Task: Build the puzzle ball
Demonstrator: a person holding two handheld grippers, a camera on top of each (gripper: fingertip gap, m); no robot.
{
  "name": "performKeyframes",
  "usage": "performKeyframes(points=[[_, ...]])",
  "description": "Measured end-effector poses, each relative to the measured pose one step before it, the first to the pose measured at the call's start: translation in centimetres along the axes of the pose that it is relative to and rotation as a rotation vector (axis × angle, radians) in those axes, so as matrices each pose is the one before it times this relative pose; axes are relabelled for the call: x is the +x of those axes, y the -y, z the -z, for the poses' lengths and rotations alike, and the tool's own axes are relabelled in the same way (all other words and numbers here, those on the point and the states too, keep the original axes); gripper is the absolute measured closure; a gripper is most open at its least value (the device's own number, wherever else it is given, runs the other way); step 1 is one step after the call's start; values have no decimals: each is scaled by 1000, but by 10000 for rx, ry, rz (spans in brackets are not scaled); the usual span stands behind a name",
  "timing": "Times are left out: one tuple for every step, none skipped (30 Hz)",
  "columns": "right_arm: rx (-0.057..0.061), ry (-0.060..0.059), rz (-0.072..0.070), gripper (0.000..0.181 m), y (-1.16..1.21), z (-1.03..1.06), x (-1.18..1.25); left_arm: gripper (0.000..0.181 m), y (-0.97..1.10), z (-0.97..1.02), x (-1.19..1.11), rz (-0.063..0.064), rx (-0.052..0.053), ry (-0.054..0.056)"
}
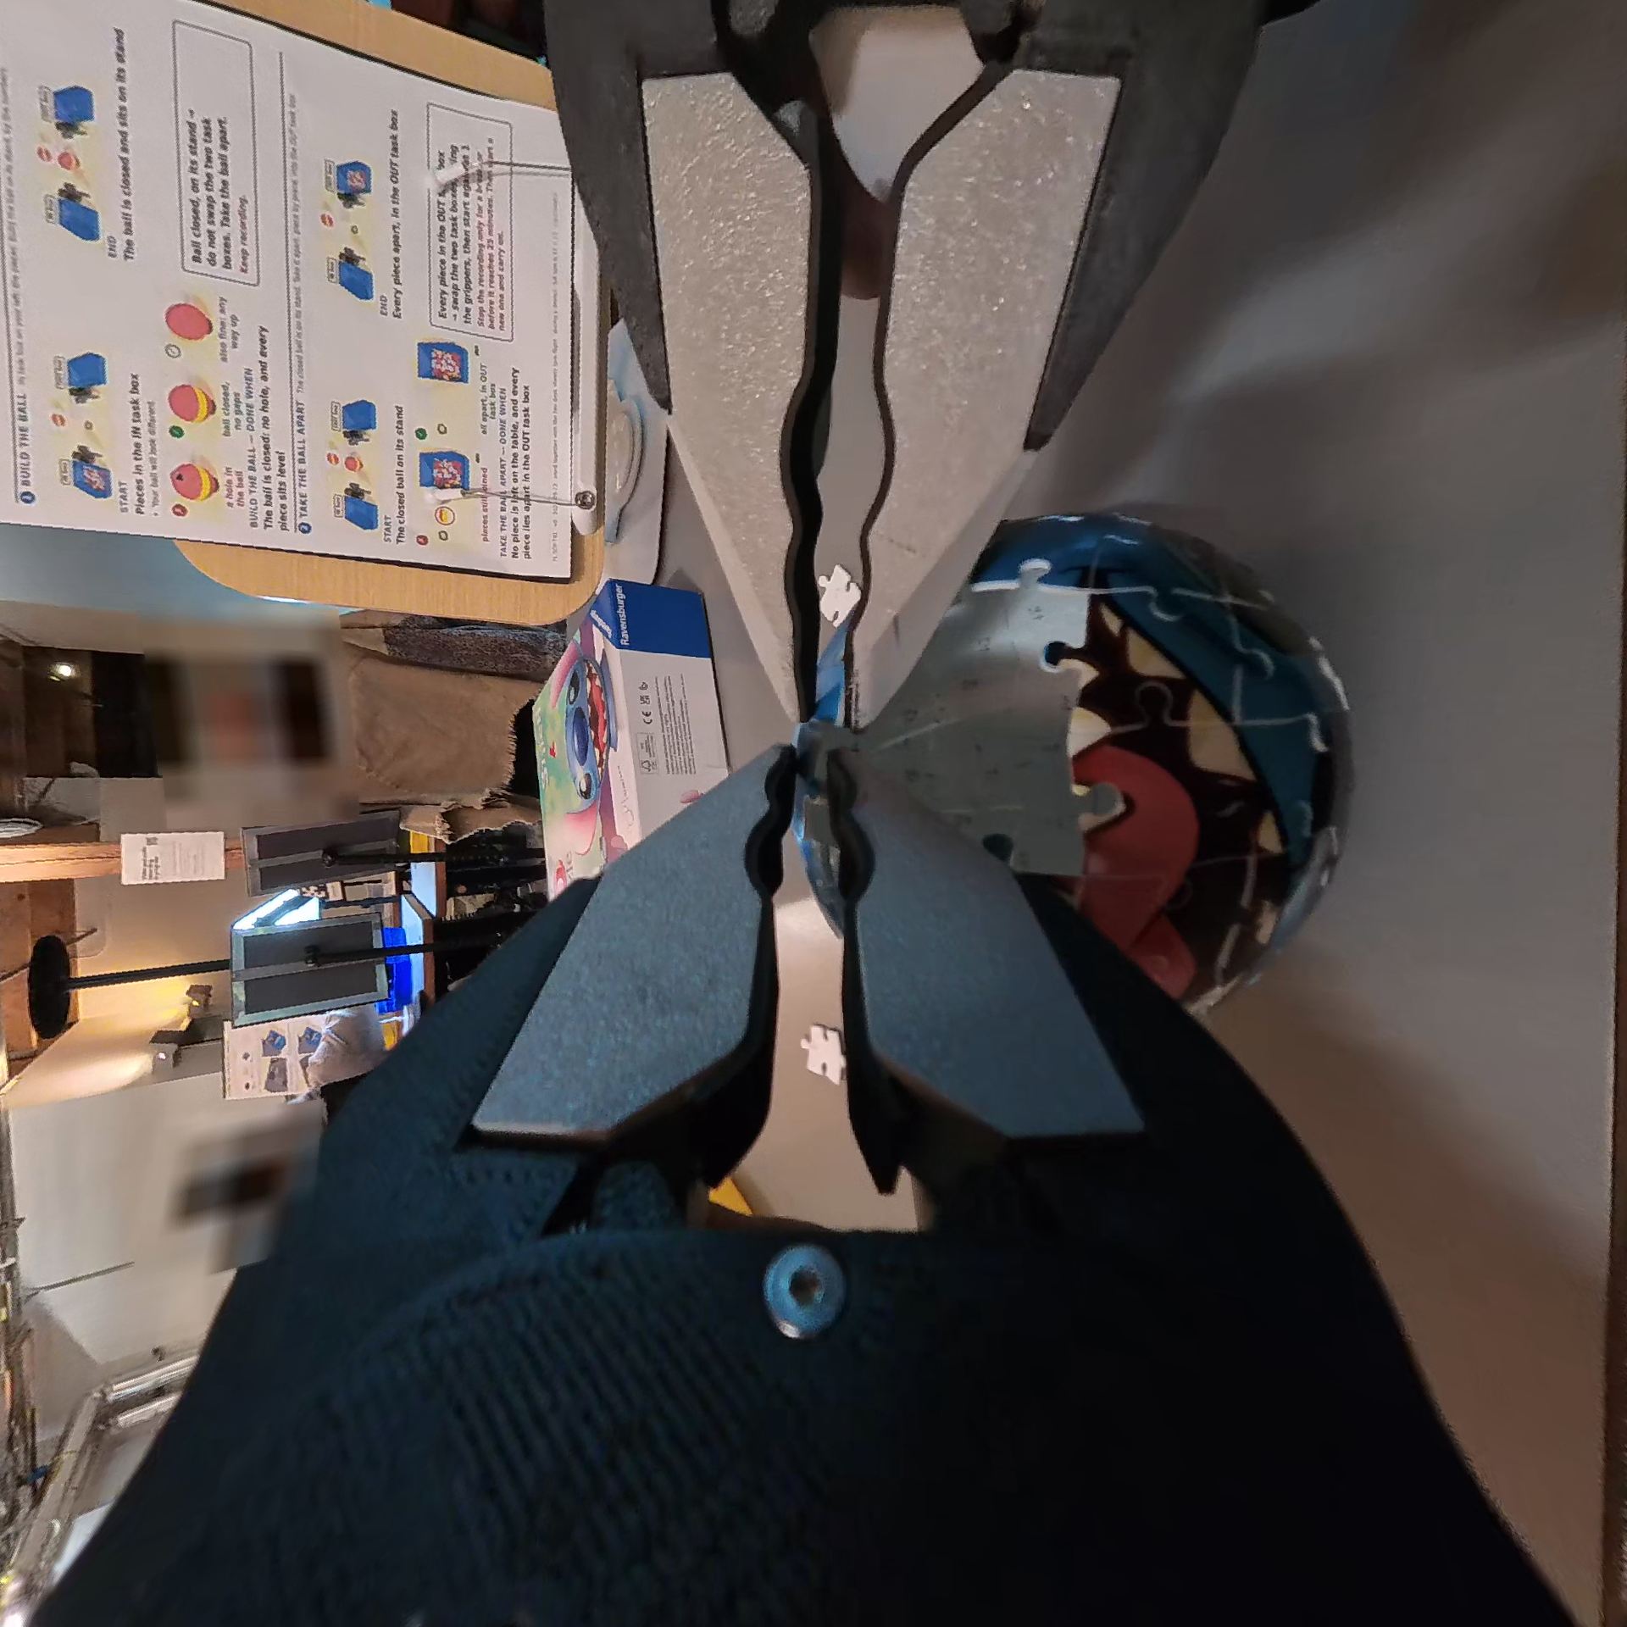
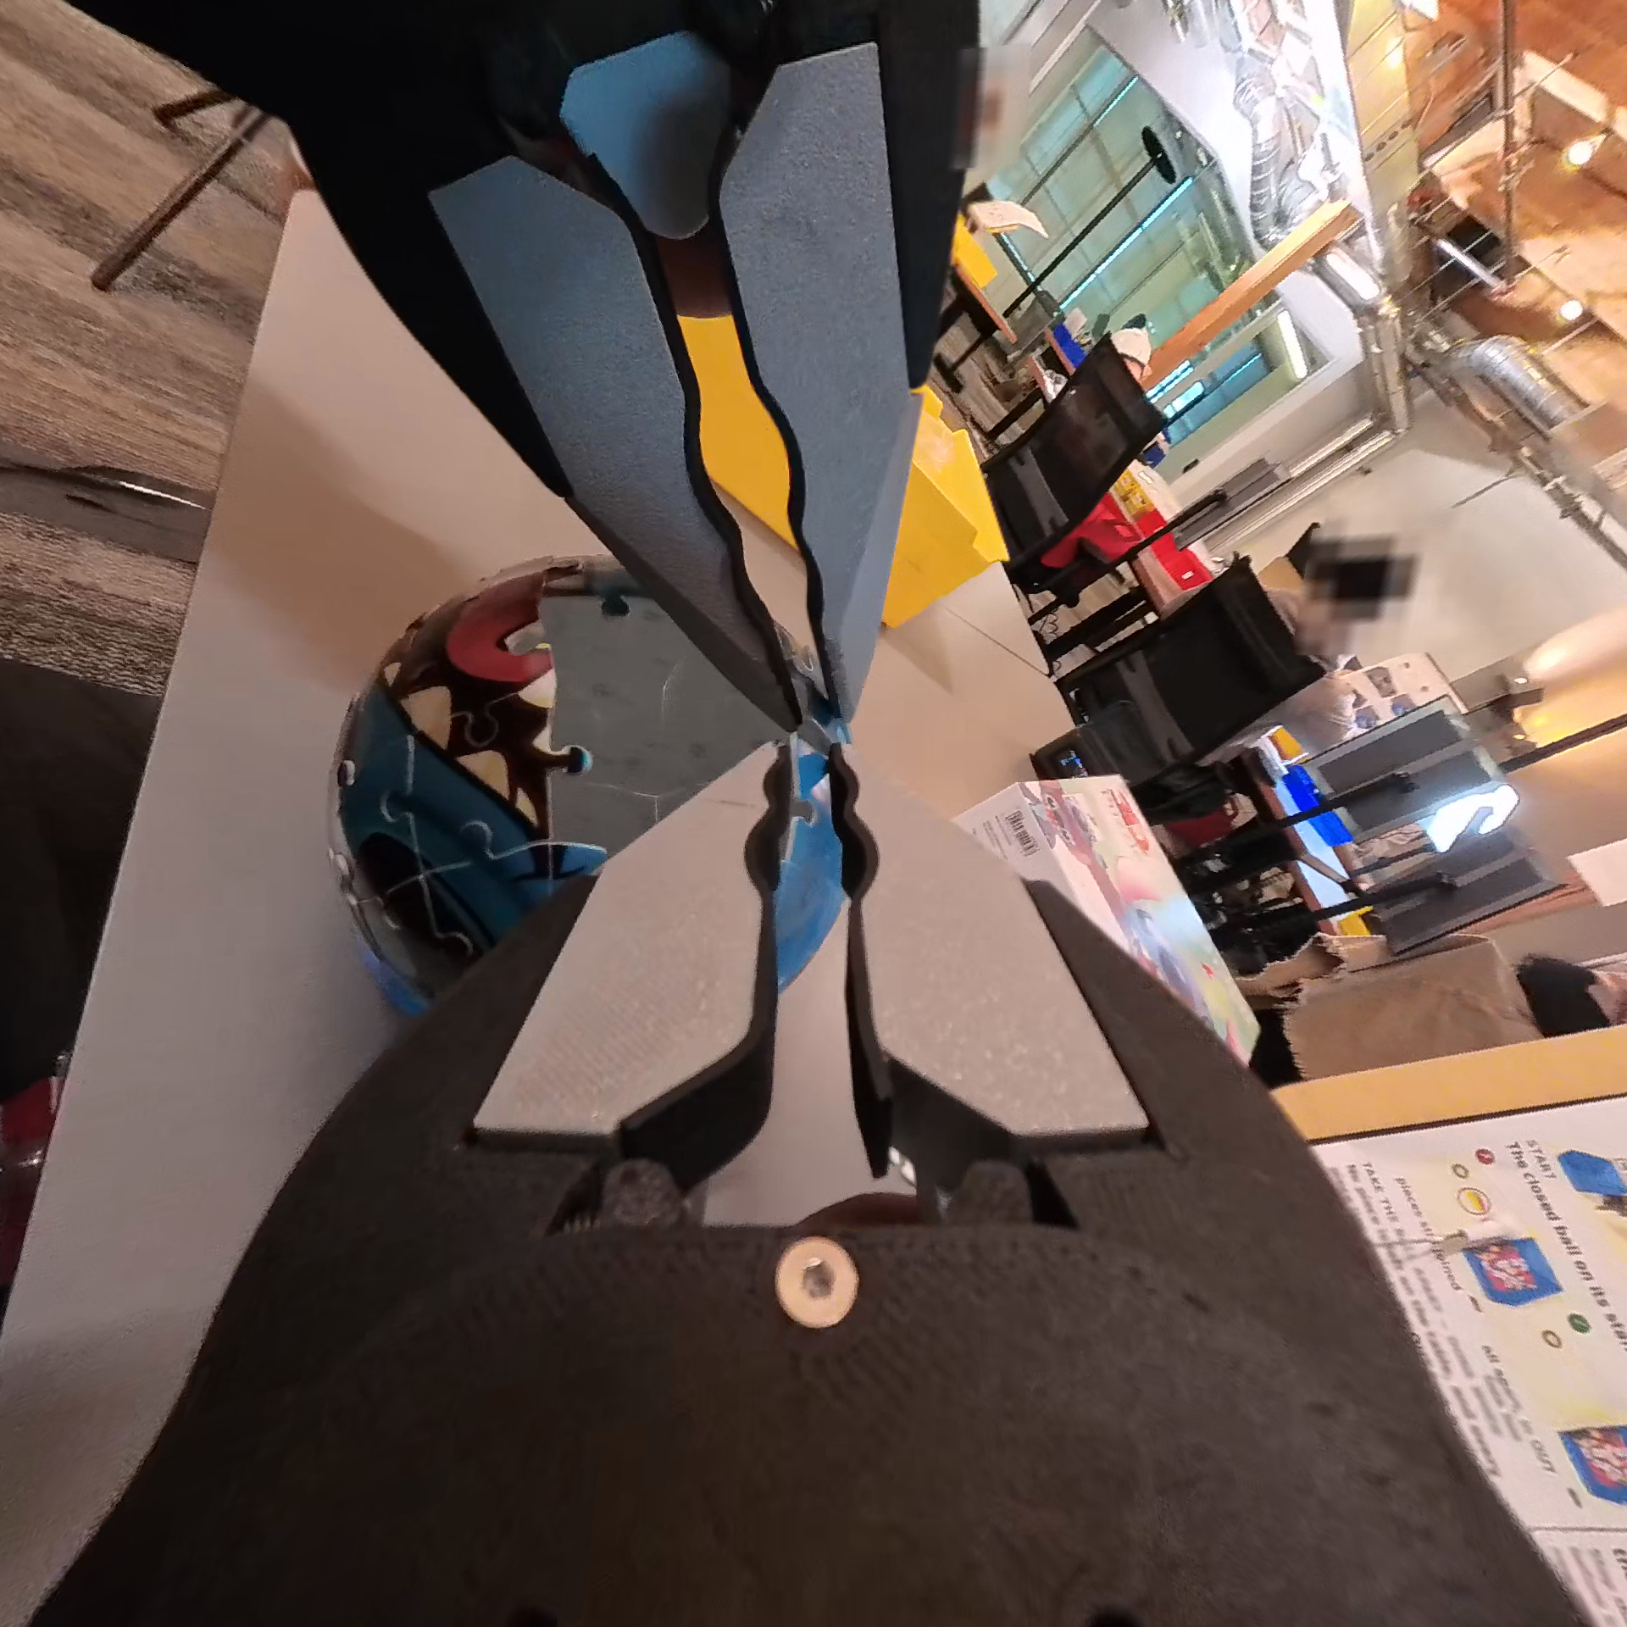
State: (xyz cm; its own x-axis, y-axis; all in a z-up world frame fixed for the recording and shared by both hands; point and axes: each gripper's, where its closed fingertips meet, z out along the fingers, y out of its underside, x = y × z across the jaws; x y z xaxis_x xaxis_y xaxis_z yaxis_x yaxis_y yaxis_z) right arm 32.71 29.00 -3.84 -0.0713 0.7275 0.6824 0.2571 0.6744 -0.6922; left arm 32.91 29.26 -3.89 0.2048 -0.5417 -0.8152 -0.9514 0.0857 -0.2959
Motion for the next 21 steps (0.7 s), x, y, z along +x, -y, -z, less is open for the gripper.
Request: performKeyframes(points=[[0,-26,19,177,-8,-5,1,176,3,-1,-2,-39,0,8],[5,3,-9,177,6,-2,3,176,9,-9,11,-9,2,-5],[14,13,-23,177,-13,6,7,176,8,2,13,-12,12,-13],[20,8,-25,176,-7,10,-1,176,2,3,-4,-25,15,-9],[14,-5,-16,176,-4,27,8,176,15,-4,7,-16,24,-12],[15,4,2,176,-15,42,-14,176,10,-3,23,-13,27,-23],[63,66,25,176,39,87,-99,176,-35,-9,41,-25,1,-29],[192,195,13,176,190,194,-234,176,-9,5,-1,-40,10,-2],[260,264,-85,175,286,281,-247,176,-6,4,12,-26,-6,5],[175,189,-222,176,151,269,-38,176,5,-1,7,-27,-17,18],[98,179,-297,176,-9,227,81,176,23,-18,1,-33,-22,25],[79,162,-337,177,-84,202,175,176,17,-19,-13,-22,-21,30],[108,102,-375,177,-56,229,320,176,15,-21,-9,-4,-23,26],[125,87,-391,178,-16,268,410,176,10,-12,3,-3,-21,20],[101,72,-375,180,-26,287,486,176,4,5,4,-4,-22,16],[53,15,-329,181,-83,259,649,176,23,-3,14,17,-23,12],[-14,-31,-277,181,-139,205,741,176,40,-6,33,21,-24,3],[-83,-2,-256,180,-202,94,688,176,16,-8,12,4,-39,12],[-126,61,-265,179,-223,-11,564,176,23,-6,5,-10,-40,21],[-130,120,-278,177,-218,-106,419,176,18,-7,1,-30,-40,30],[-119,202,-272,177,-183,-199,229,176,21,-11,-13,-54,-35,43]])
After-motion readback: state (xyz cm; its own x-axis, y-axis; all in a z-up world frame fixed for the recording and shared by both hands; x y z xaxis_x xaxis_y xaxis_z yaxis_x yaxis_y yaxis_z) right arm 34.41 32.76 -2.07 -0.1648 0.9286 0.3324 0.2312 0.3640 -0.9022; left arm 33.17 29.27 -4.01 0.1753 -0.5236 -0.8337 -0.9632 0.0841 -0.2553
